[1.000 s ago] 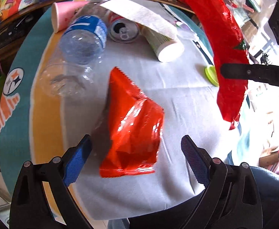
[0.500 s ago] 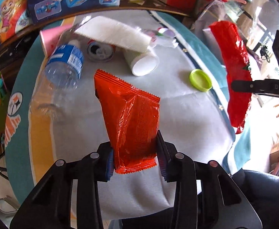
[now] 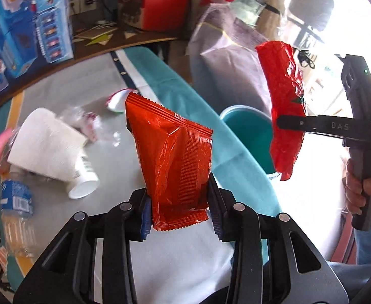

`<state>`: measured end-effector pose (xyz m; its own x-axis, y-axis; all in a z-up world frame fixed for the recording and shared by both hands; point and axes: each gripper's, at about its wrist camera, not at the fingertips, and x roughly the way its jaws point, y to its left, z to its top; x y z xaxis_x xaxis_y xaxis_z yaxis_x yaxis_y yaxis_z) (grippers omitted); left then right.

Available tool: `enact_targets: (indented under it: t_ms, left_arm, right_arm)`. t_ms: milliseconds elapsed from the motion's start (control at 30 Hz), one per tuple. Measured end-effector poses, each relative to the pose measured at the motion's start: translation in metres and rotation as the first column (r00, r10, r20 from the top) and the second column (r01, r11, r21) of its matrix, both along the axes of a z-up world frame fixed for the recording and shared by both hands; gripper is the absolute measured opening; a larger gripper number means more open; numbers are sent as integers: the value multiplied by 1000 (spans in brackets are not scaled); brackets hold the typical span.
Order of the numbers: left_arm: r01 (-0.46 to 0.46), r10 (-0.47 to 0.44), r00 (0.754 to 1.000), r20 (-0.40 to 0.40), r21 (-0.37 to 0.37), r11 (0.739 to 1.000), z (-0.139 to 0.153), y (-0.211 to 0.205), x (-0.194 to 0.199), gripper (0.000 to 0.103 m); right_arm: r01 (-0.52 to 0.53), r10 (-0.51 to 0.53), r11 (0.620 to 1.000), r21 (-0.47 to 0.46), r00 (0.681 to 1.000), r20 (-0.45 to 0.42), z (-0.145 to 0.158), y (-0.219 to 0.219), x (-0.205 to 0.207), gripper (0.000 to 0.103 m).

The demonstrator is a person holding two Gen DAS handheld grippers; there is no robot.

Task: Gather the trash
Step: 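Grasp the red snack bag with the left gripper while the right gripper holds the foil bag, then drop the red snack bag and the foil bag into the teal bin with both grippers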

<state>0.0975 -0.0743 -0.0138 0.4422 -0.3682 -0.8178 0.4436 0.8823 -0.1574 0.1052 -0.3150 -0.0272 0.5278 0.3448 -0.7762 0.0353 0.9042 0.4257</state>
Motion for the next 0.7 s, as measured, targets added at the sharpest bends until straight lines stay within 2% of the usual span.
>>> enact_targets:
  t_ms: [200, 333, 500, 700]
  left_arm:
    - [130, -130, 991, -25, 4, 991, -6, -79, 26, 38]
    - [193, -191, 980, -47, 27, 981, -16, -120, 37, 38]
    - [249, -244, 966, -88, 53, 967, -33, -165, 55, 38]
    - [296, -285, 949, -134, 74, 952, -56, -199, 70, 39]
  right_arm:
    - [134, -133, 991, -11, 991, 17, -4, -53, 1, 18]
    - [197, -197, 980, -8, 980, -13, -20, -84, 2, 18]
    - [237, -236, 971, 5, 969, -78, -50, -111, 8, 18]
    - [259, -255, 966, 19, 958, -129, -75, -129, 15, 19]
